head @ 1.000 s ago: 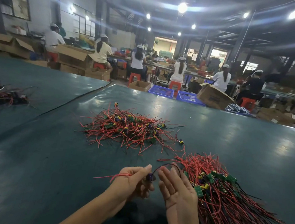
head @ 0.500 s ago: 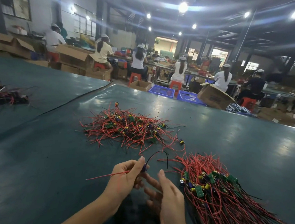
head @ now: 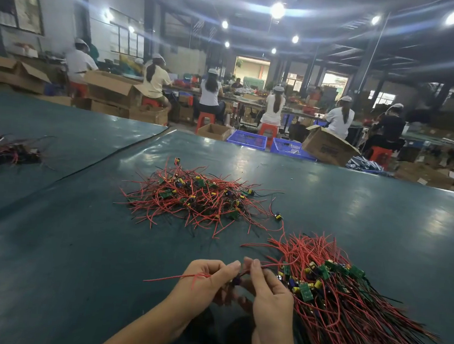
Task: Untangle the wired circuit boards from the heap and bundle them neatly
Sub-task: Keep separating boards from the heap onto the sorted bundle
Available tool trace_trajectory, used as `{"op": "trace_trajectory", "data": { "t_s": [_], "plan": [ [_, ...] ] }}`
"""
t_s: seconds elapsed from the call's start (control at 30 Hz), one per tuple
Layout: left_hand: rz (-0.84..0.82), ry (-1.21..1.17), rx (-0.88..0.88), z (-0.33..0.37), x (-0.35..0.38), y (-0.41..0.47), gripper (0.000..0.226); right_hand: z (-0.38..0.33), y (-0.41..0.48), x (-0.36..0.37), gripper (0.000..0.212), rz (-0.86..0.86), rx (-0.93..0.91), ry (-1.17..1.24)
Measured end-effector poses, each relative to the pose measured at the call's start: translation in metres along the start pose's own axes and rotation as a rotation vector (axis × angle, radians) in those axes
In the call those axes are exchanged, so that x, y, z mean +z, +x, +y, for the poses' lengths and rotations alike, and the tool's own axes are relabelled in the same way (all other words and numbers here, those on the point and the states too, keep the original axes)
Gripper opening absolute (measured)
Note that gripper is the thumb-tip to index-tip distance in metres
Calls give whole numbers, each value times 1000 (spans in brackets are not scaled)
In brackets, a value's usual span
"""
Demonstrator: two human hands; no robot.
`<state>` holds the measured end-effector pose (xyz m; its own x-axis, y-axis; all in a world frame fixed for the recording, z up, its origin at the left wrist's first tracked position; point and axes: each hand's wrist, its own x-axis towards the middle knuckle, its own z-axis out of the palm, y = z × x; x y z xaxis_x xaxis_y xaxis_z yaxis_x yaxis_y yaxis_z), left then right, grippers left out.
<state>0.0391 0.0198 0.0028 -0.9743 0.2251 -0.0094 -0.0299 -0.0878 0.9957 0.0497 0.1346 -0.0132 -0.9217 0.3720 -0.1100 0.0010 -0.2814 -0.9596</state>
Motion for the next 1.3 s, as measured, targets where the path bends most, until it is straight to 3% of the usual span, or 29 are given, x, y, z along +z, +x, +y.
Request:
{"op": "trace_trajectory", "data": {
  "t_s": [0.47, 0.57, 0.7, 0.83, 0.93, 1.1, 1.3],
  "plan": [
    [-51, -159, -122, 6, -7, 2, 32, -21, 19, -26, 12, 205, -30, 260],
    [2, -157, -81, 3, -6, 5, 36, -24, 14, -24, 21, 112, 44, 226],
    [100, -214, -33, 0, -8, 8, 39, -19, -2, -7, 44, -93, 285, 177],
    [197, -339, 5, 0, -13, 11, 36, -19, -10, 0, 44, -77, 363, 278],
    [211, -362, 44, 2, -17, 12, 32, -19, -7, -6, 34, -83, 281, 166],
    [-25, -90, 16, -2, -12, 8, 32, -9, -9, 4, 20, -129, 9, -70],
    [-133, 113, 61, -1, -11, 5, 29, -3, -3, 2, 32, -70, -102, -142]
  ]
}}
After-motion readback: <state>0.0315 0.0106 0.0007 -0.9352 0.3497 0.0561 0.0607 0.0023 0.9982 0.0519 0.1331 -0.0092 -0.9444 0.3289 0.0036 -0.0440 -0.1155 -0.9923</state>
